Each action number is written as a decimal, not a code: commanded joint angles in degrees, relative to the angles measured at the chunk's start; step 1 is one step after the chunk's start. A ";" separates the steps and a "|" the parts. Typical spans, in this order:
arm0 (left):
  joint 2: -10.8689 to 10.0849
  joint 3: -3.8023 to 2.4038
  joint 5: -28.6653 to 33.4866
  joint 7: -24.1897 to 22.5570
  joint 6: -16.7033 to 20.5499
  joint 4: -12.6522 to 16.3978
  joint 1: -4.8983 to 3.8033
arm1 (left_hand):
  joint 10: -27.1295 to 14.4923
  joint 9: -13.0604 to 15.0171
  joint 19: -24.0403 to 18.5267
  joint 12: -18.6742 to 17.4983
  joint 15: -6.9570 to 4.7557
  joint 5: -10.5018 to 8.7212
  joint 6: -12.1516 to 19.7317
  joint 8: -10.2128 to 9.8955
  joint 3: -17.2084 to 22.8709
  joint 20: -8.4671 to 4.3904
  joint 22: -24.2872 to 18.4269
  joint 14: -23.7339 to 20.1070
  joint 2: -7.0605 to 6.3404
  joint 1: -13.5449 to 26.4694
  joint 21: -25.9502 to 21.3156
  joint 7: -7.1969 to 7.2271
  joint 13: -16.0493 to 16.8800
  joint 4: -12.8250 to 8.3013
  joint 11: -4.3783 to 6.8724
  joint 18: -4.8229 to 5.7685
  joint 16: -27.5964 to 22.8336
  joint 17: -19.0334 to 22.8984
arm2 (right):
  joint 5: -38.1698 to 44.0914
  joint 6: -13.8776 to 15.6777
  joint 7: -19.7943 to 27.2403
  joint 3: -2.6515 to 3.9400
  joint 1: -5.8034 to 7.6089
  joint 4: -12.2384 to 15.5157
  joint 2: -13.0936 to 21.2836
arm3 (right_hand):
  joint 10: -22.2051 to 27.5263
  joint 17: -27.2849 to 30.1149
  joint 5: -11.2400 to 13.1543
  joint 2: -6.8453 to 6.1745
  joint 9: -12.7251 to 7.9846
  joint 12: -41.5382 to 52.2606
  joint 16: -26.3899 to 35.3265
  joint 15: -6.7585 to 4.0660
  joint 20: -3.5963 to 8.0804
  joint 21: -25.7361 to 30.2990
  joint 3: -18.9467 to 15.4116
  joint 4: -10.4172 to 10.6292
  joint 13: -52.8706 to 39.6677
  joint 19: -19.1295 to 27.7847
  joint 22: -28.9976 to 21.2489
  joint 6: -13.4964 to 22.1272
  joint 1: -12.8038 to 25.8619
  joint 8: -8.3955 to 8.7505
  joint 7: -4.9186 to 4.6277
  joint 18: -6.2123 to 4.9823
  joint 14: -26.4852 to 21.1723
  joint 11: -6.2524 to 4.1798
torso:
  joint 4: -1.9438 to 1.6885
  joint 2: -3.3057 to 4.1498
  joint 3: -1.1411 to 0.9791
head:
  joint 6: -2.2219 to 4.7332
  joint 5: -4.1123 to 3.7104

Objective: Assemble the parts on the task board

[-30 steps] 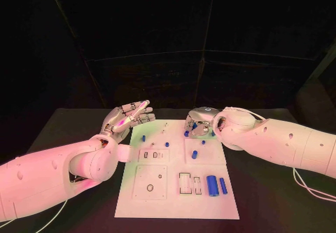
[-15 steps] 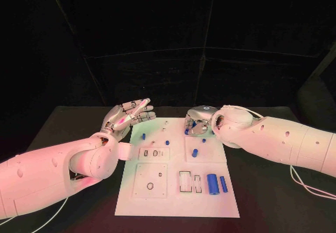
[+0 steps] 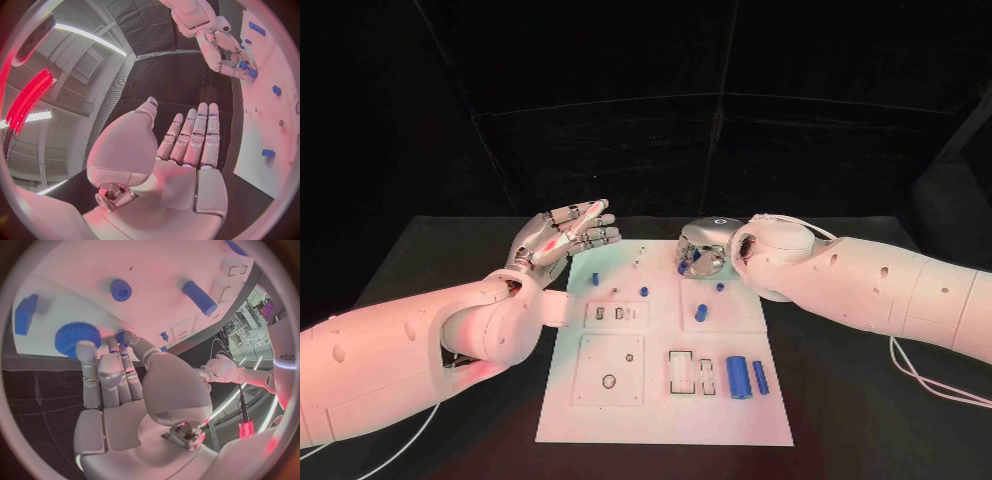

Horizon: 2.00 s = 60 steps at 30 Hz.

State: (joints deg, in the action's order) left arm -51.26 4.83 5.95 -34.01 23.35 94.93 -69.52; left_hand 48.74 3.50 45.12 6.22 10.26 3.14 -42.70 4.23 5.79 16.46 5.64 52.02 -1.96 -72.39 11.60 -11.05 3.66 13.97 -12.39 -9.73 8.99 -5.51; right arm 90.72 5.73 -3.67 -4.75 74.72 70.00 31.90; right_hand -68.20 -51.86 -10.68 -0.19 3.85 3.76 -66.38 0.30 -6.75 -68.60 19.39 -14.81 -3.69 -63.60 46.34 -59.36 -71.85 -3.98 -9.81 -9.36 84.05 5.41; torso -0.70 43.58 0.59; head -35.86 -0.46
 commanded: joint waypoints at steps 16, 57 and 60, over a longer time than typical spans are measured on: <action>-0.45 -0.05 -0.10 -0.01 -0.88 0.08 -0.33 | 0.11 -0.01 0.36 -0.02 0.13 -0.14 -0.34 0.09 -0.10 -0.13 -0.09 0.40 0.54 -0.03 0.01 -3.72 -0.10 -0.39 -0.17 -0.48 -0.07 0.13 | -1.23 10.49 0.30 0.11 0.12 3.20 1.54 | -3.96 -2.43 3.33 1.52 0.35 0.61 -3.23 -0.66 0.79 -3.98 3.34 0.83 -0.39 -2.70 5.35 -3.67 -0.60 -0.74 1.10 1.79 1.18 -1.09 | 0.00 0.02 0.18 | 0.37 0.13; -0.16 -0.05 -0.10 0.03 -1.13 -0.16 -1.53 | 0.06 0.00 0.43 -0.10 0.14 -0.14 -0.52 0.07 -0.13 -0.13 -0.15 0.41 0.65 -0.11 -0.06 -3.73 -0.10 -0.53 -0.18 -0.47 -0.13 0.17 | -3.14 10.32 -1.59 0.32 0.55 -10.35 -11.92 | -3.12 -2.82 3.90 0.68 0.09 -0.17 -4.25 -0.45 0.68 -4.64 4.34 2.94 -0.12 -2.58 5.95 -3.09 0.87 0.13 0.89 1.88 1.03 -0.81 | -0.06 0.95 0.17 | 0.20 0.89; -0.13 -0.05 -0.10 0.05 -1.12 -0.13 -1.64 | 0.06 -0.01 0.45 -0.12 0.14 -0.14 -0.52 0.06 -0.15 -0.13 -0.17 0.41 0.68 -0.14 -0.09 -3.73 -0.10 -0.59 -0.18 -0.46 -0.16 0.19 | -3.08 9.94 -1.69 0.32 0.55 -10.95 -12.36 | -3.04 -2.90 3.93 0.63 0.08 -0.18 -4.33 -0.44 0.67 -4.66 4.40 3.01 -0.11 -2.58 5.97 -3.03 0.89 0.17 0.87 1.88 1.03 -0.79 | -0.08 1.02 0.17 | 0.03 0.90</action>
State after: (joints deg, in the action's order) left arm -51.44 4.83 5.97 -33.66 22.93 94.63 -71.02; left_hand 48.74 3.50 45.11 6.22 10.26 3.14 -42.90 4.23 5.62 16.46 5.55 52.02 -1.77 -72.58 11.60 -11.25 3.61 13.82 -12.39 -9.72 8.99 -5.41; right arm 87.56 16.58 -5.14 -4.47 75.12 59.22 19.74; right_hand -71.44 -54.71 -7.00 0.39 3.84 3.93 -70.44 -0.11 -5.92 -72.98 23.94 -12.10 -3.86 -65.85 52.26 -62.41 -71.39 -3.97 -8.80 -8.45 84.03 4.62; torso -0.79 44.52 0.75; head -35.79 0.43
